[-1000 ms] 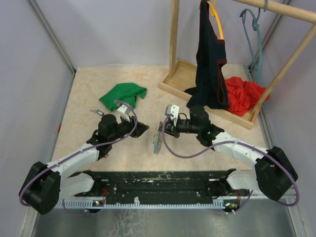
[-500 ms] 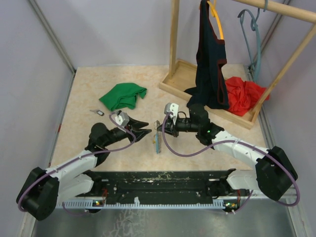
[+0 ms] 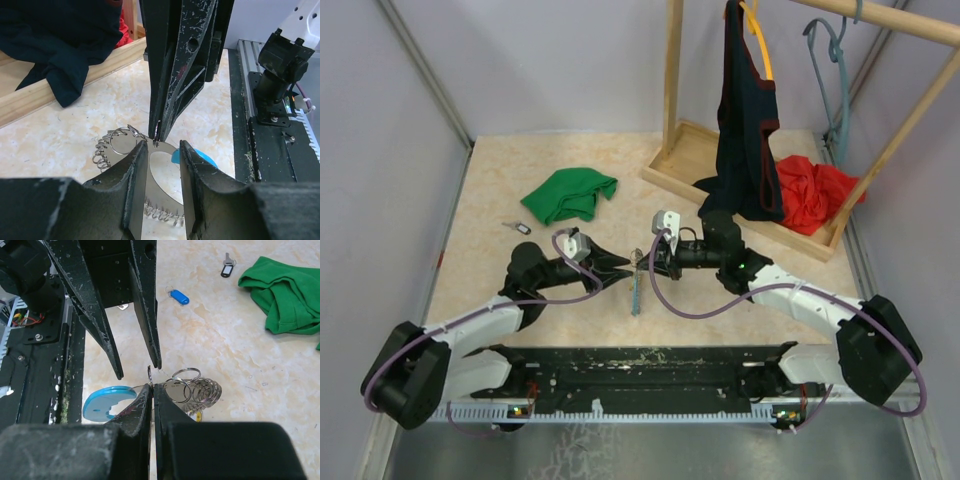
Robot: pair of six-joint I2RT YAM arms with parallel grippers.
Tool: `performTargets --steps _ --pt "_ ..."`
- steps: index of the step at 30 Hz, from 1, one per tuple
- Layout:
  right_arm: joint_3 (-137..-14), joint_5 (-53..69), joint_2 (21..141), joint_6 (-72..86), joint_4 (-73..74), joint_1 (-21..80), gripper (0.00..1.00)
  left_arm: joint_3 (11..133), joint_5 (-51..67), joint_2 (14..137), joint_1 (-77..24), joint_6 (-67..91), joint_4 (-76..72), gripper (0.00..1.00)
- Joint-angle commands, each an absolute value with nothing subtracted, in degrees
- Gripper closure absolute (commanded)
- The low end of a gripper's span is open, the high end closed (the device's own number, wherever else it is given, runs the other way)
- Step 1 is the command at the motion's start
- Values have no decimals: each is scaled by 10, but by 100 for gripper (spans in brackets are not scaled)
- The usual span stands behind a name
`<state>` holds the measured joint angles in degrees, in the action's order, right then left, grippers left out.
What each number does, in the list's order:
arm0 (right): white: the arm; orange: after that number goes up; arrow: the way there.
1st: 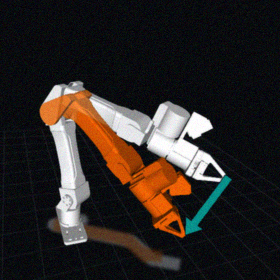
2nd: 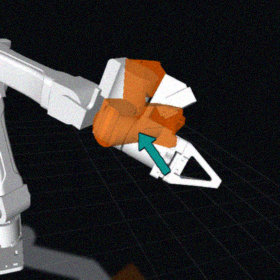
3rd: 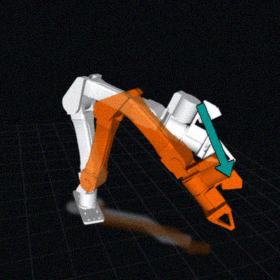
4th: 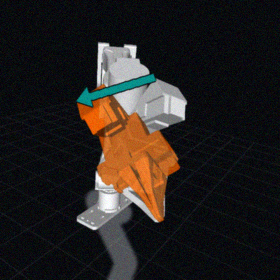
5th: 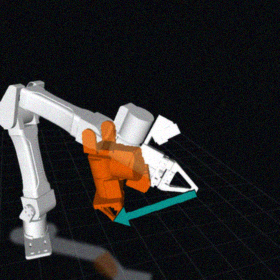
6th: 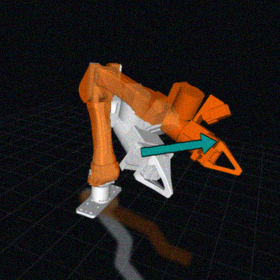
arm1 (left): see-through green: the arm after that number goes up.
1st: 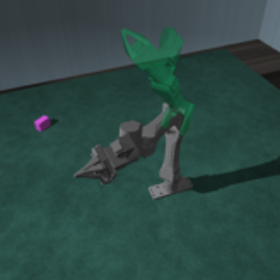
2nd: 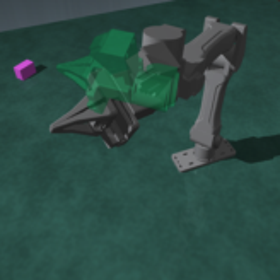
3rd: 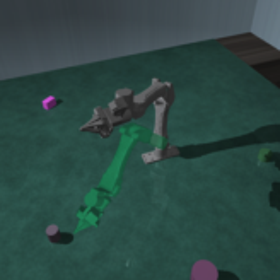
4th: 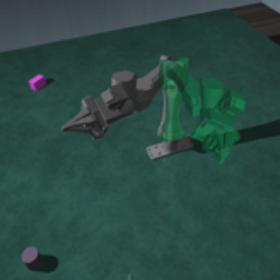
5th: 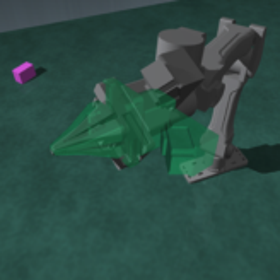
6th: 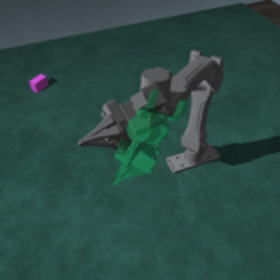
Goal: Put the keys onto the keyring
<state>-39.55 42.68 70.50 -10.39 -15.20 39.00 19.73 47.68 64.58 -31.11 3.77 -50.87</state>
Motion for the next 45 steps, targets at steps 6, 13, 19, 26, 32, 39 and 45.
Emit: performTargets --steps 6,13,19,26,32,39,45 --pt "-427 457 708 -99 -200 398 100 226 506 664 -312 27 -508 66" --pt "-425 461 706 -96 -209 398 100 228 500 667 -312 22 -488 71" --pt "-423 463 704 -95 -212 398 100 227 500 670 -312 23 -487 75" --pt "-424 474 709 -95 -211 399 100 230 510 672 -312 34 -498 80" --pt "-427 481 710 -96 -206 400 100 232 520 682 -312 44 -508 89" --pt "-436 457 702 -111 -167 400 98 226 482 658 -312 46 -473 100" --pt "-435 419 692 -108 -159 400 78 205 374 571 -312 34 -360 100"
